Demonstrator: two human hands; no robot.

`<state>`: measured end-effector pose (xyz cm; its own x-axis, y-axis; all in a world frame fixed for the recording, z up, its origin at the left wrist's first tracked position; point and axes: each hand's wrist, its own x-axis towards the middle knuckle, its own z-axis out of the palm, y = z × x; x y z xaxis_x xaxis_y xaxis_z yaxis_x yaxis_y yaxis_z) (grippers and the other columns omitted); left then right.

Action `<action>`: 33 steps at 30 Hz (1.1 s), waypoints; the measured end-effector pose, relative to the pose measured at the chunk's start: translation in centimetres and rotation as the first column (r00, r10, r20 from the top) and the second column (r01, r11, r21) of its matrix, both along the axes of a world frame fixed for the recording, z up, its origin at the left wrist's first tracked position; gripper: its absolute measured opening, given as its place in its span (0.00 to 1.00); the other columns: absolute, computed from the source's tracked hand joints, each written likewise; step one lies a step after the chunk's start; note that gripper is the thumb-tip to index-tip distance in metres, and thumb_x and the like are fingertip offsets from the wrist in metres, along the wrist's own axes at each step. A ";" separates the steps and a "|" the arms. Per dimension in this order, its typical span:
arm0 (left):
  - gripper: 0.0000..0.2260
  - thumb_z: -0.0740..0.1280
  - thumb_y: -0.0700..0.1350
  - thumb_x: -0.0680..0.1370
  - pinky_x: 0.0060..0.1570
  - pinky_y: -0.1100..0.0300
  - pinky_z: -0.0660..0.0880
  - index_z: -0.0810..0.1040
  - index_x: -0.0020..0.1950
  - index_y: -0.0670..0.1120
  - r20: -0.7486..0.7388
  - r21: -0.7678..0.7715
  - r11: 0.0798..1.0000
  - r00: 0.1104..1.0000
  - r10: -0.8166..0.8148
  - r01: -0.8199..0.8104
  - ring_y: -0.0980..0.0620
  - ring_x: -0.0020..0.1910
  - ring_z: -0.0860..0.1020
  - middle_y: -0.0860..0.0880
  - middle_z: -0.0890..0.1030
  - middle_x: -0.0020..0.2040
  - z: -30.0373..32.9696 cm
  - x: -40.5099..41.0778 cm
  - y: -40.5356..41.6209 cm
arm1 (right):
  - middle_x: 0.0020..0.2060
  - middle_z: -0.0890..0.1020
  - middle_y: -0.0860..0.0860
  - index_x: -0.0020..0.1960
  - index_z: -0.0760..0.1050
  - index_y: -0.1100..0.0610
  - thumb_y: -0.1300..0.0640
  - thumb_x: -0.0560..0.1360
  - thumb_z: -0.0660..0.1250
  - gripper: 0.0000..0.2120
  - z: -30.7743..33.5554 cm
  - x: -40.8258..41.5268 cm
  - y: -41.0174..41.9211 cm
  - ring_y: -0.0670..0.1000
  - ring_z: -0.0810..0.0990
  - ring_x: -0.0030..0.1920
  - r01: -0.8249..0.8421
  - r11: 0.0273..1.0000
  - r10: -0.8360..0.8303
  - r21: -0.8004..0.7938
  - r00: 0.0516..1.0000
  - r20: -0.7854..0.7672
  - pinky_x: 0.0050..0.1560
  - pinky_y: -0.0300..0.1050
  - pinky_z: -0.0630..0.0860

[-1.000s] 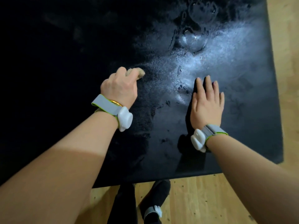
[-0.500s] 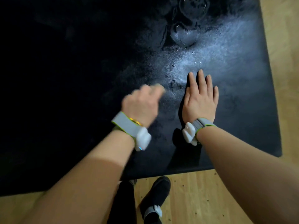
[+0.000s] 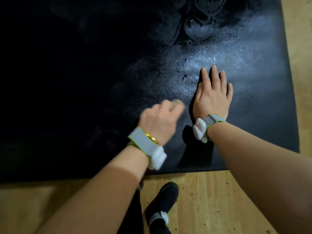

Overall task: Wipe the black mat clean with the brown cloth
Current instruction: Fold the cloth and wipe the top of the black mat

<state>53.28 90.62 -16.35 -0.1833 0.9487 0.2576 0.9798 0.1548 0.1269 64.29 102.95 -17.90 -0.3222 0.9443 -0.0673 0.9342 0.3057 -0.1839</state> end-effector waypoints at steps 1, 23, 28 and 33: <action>0.06 0.63 0.45 0.74 0.20 0.60 0.63 0.67 0.48 0.51 -0.037 -0.021 0.994 0.993 0.111 -0.111 0.45 0.25 0.73 0.46 0.73 0.34 0.2 -2.0 -0.4 | 0.77 0.55 0.48 0.77 0.55 0.45 0.51 0.83 0.48 0.23 0.0 0.0 -0.1 0.52 0.50 0.77 -0.001 1.000 0.001 0.001 1.000 -0.001 0.75 0.54 0.45; 0.09 0.61 0.47 0.79 0.31 0.49 0.65 0.72 0.53 0.42 0.077 -0.159 0.817 0.818 0.570 -0.554 0.35 0.40 0.76 0.38 0.75 0.48 1.6 -9.4 -6.2 | 0.78 0.53 0.48 0.77 0.53 0.45 0.51 0.82 0.47 0.23 0.2 0.0 0.0 0.52 0.48 0.77 -0.007 1.000 0.007 0.005 1.000 0.001 0.76 0.55 0.45; 0.03 0.63 0.46 0.74 0.22 0.58 0.64 0.71 0.47 0.49 0.162 -0.050 0.905 0.890 0.426 -0.423 0.39 0.28 0.76 0.42 0.76 0.36 1.3 -3.4 -5.2 | 0.77 0.54 0.48 0.77 0.54 0.46 0.51 0.82 0.47 0.23 0.2 0.0 0.0 0.52 0.48 0.77 -0.011 1.000 0.011 0.017 1.000 -0.012 0.76 0.54 0.45; 0.01 0.65 0.43 0.73 0.20 0.60 0.60 0.75 0.43 0.48 0.189 -0.096 0.988 0.972 0.140 -0.123 0.44 0.24 0.73 0.45 0.72 0.33 1.2 1.7 -6.2 | 0.77 0.54 0.48 0.77 0.55 0.46 0.51 0.82 0.48 0.23 0.1 0.0 0.1 0.52 0.49 0.77 -0.015 1.000 0.015 0.021 1.000 -0.005 0.75 0.54 0.45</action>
<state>55.00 84.46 -15.14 -0.3467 0.9294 0.1263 0.9078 0.2986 0.2945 64.33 103.09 -17.79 -0.3371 0.9403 -0.0462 0.9283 0.3238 -0.1827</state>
